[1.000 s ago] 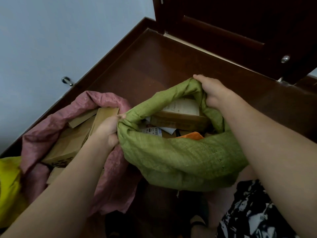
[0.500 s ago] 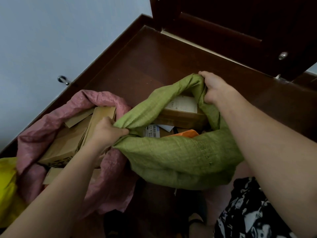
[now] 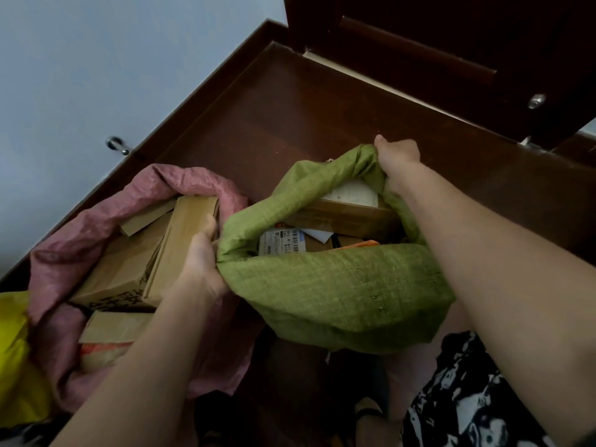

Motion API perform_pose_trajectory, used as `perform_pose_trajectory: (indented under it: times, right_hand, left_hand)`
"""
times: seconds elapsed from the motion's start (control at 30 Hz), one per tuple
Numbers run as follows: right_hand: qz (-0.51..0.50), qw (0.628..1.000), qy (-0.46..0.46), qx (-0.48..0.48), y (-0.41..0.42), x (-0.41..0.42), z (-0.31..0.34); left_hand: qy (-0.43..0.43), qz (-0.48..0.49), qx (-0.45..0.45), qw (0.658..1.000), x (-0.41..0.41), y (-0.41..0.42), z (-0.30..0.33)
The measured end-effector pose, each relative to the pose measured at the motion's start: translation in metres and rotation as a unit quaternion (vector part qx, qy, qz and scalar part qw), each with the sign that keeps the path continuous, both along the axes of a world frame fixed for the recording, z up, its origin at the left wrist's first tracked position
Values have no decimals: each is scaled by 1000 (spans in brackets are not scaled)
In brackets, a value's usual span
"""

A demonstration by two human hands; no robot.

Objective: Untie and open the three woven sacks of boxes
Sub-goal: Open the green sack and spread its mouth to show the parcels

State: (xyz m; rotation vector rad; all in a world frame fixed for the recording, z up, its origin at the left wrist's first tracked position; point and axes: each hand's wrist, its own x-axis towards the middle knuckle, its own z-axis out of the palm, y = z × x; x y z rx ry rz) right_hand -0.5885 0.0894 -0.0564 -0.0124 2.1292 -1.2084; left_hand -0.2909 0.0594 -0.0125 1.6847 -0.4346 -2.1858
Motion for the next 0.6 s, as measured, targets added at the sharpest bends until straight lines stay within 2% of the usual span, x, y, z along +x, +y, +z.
perform_pose_trajectory:
  times: [0.07,0.1,0.2,0.33,0.43,0.53,0.6]
  right_hand:
    - [50,988,140,45,4,-1,2]
    - [65,978,186,61,7,-1,4]
    - [87,962,243,89,19,5,13]
    - [95,953,239,161,45,22,21]
    - [98,952,217,192,73,26,25]
    - [85,959,173,210,104,25,26]
    - [68,957,138,248,121,26,28]
  left_hand:
    - [-9,-86,-58,995,4,-2,4]
    - [-40,-120,-94,988,5,-2,6]
    - [-183,-126,-197,955,12,-1,3]
    - [-352,-163,-239,890,6,6,0]
    - [-468,-174,-209,841,-3,22,7]
    - [-493,-157,-195,833,-6,41,13]
    - [-490,-139,-175,842,-4,50,17]
